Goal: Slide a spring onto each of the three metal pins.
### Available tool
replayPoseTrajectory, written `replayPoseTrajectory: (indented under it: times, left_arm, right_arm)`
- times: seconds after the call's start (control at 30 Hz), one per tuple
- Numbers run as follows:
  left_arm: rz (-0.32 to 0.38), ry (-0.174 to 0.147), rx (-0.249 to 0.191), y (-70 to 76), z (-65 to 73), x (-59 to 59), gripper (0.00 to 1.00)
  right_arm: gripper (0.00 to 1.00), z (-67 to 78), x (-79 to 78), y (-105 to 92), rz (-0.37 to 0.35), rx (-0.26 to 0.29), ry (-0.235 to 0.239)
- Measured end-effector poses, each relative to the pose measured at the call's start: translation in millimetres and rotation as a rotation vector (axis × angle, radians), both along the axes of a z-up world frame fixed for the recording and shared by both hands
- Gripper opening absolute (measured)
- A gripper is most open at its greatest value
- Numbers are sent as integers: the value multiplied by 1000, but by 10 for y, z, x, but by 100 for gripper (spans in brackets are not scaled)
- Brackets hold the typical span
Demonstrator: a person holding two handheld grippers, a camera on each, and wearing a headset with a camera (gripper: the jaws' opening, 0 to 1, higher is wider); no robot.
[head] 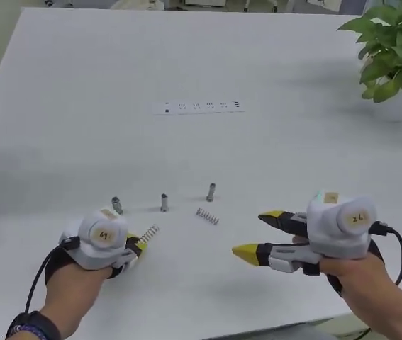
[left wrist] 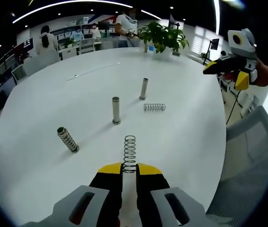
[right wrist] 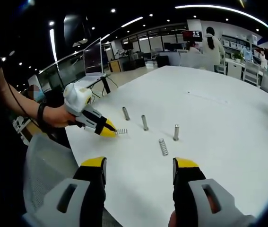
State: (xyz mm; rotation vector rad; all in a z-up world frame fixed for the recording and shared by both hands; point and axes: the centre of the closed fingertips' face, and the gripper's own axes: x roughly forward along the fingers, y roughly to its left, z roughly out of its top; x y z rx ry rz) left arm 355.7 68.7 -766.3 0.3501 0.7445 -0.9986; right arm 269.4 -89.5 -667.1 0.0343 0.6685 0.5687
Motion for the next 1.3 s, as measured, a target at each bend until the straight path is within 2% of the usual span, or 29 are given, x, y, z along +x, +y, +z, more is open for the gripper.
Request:
replayPoseTrajectory:
  times: [0.4, 0.57, 0.97, 1.3]
  left_arm:
    - [25, -9, -16, 197, 109, -98, 3]
    - [26, -24, -35, 238, 228, -124, 3]
    - [10, -68, -72, 252, 487, -136, 3]
    - [-32, -97, -99, 168, 687, -250, 3]
  right_arm:
    - [55, -1, 28, 180, 49, 9, 5]
    - [55, 2, 38, 241, 66, 13, 7]
    - [54, 12, 54, 369, 108, 23, 13]
    - [54, 35, 84, 494, 137, 37, 12]
